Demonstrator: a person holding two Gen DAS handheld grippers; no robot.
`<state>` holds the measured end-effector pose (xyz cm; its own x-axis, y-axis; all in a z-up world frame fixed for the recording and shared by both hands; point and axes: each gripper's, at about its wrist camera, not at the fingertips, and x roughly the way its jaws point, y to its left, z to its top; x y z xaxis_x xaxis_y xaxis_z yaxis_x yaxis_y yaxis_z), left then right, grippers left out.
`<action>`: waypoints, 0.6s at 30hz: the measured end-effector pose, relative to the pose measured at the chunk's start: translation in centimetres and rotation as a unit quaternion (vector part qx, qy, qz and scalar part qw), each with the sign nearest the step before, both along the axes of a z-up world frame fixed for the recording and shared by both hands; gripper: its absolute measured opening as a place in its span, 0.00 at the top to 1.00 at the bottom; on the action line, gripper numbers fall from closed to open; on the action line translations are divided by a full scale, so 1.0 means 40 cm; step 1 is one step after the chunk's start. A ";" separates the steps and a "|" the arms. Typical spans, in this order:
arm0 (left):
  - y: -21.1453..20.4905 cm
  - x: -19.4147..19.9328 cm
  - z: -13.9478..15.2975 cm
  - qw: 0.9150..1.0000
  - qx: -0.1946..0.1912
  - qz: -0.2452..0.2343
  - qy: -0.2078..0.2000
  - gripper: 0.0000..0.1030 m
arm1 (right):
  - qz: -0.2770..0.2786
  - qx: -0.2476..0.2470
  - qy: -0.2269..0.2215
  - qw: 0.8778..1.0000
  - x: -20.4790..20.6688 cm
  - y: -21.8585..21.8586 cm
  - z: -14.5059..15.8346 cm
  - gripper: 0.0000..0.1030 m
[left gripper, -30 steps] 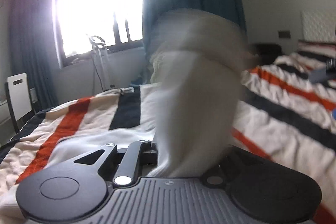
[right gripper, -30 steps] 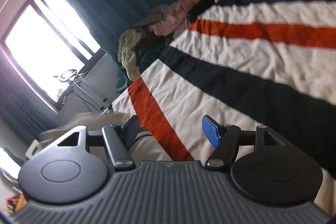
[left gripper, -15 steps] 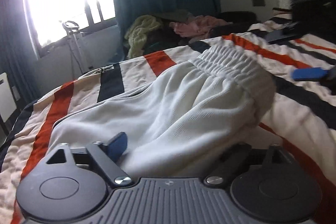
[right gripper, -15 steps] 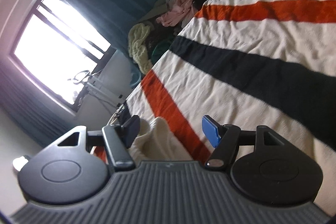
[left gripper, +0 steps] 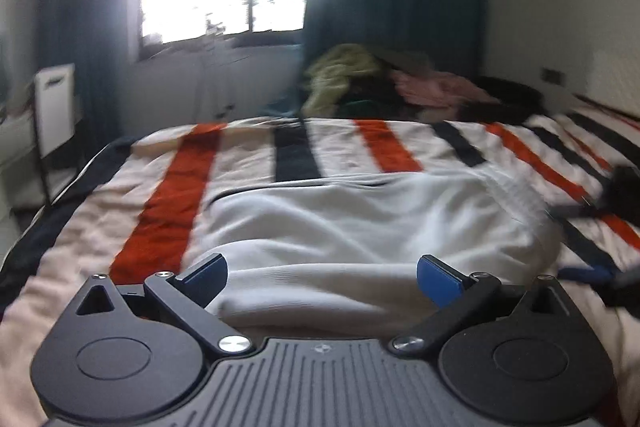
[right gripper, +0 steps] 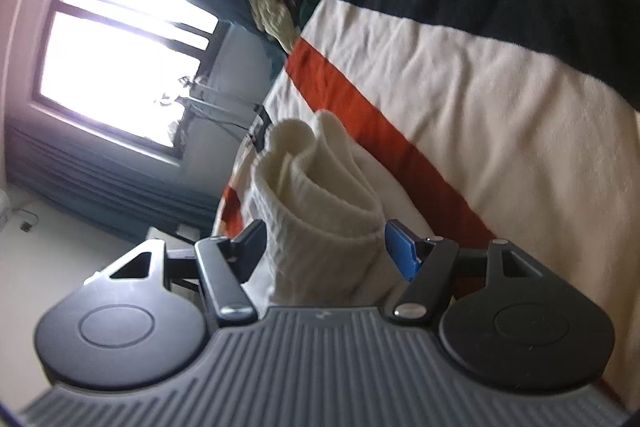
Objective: Fold clothes
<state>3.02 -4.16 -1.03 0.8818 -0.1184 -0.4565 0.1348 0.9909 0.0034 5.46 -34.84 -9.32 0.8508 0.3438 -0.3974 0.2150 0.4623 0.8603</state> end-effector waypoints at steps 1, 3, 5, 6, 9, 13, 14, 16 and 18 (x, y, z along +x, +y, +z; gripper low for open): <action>0.012 0.012 -0.004 1.000 -0.003 0.010 0.007 0.01 | 0.005 -0.007 0.002 1.000 0.005 0.011 0.001 0.34; 0.029 0.032 -0.017 0.999 0.001 0.027 0.024 0.01 | 0.013 -0.021 0.006 1.000 0.017 0.036 0.001 0.34; 0.037 0.045 -0.027 0.999 0.009 0.035 0.040 0.01 | 0.013 -0.035 0.010 0.999 0.026 0.055 -0.001 0.34; 0.040 0.051 -0.031 0.998 0.011 0.036 0.044 0.01 | 0.010 -0.041 0.013 0.999 0.029 0.062 -0.003 0.34; 0.042 0.062 -0.036 0.998 0.007 0.035 0.045 0.01 | 0.009 -0.065 0.023 0.998 0.040 0.085 -0.007 0.29; 0.046 0.077 -0.047 0.998 0.001 0.037 0.047 0.01 | 0.005 -0.103 0.028 0.994 0.044 0.108 -0.003 0.29; 0.045 0.078 -0.048 0.998 0.000 0.038 0.048 0.00 | 0.007 -0.109 0.028 0.994 0.048 0.111 -0.005 0.28; 0.045 0.079 -0.050 0.998 0.000 0.039 0.049 0.00 | 0.013 -0.116 0.031 0.993 0.061 0.116 -0.008 0.28; 0.044 0.080 -0.052 0.998 0.002 0.041 0.049 0.00 | 0.021 -0.124 0.028 0.992 0.074 0.119 -0.003 0.28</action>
<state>6.23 -2.39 -3.09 0.8391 -0.0462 -0.5420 0.0535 0.9986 -0.0023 8.42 -30.07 -9.45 0.8117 0.2642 -0.5209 0.2360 0.6675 0.7062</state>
